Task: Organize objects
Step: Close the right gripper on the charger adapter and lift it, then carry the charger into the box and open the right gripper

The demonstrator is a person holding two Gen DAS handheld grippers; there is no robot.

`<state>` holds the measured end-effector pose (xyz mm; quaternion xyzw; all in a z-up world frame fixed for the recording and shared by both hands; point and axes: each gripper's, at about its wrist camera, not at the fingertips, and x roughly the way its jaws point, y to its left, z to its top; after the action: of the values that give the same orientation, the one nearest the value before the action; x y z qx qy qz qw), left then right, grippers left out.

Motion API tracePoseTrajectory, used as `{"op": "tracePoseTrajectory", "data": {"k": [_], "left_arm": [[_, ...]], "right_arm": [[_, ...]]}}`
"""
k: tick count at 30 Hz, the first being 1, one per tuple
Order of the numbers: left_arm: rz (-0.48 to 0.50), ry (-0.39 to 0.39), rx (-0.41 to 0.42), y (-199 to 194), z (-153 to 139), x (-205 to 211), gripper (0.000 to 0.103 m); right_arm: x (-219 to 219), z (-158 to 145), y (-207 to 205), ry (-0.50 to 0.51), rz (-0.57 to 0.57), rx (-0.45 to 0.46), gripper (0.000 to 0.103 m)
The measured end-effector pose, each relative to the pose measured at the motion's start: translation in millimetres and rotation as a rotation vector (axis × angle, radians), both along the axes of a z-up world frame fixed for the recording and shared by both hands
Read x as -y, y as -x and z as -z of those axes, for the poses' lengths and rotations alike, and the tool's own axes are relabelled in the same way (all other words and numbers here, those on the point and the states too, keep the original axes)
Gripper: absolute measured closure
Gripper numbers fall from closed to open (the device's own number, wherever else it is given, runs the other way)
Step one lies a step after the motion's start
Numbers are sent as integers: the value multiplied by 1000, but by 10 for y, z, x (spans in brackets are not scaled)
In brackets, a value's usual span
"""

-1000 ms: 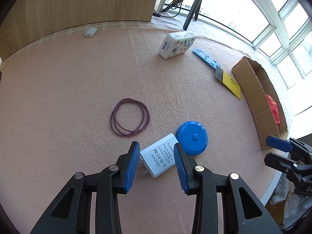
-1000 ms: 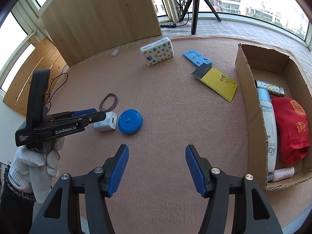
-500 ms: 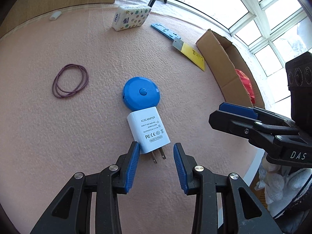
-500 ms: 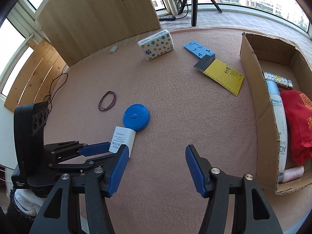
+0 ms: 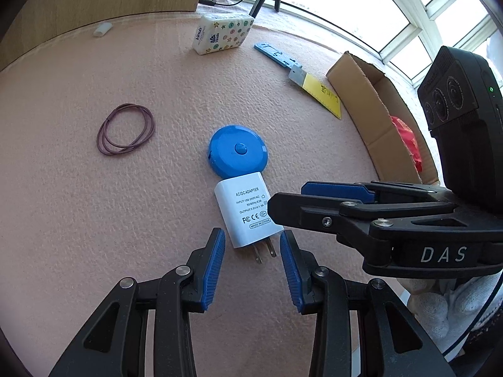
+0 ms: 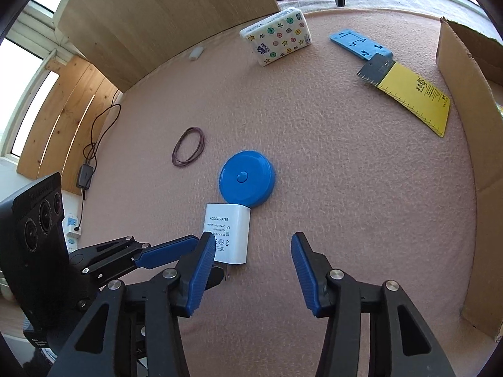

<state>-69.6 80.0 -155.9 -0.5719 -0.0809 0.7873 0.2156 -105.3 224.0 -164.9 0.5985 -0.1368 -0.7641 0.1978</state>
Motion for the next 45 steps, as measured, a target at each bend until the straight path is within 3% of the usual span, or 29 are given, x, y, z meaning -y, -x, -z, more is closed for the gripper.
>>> {"op": "tracePoseTrajectory", "data": {"k": [6,16,20,33,45], "left_arm": [[-8,-13,-4,11,-9,-29,64],[-27,-33,9,-2,19,-4,66],[-33,-33,9,-17,-7,-29,67],[22,-29,-81,6,-436,-389,67],[145,-64,-173,240,-832,-1235,67]], "right_arm": [[155,94,49,18,-38,40,57],[215,271,105,31,-68,64,71],[227,272,102,19,-75,54,71],[-30,-173,-32,25,-27,-36,71],[-733,-663,-41,1,100,-143,71]]}}
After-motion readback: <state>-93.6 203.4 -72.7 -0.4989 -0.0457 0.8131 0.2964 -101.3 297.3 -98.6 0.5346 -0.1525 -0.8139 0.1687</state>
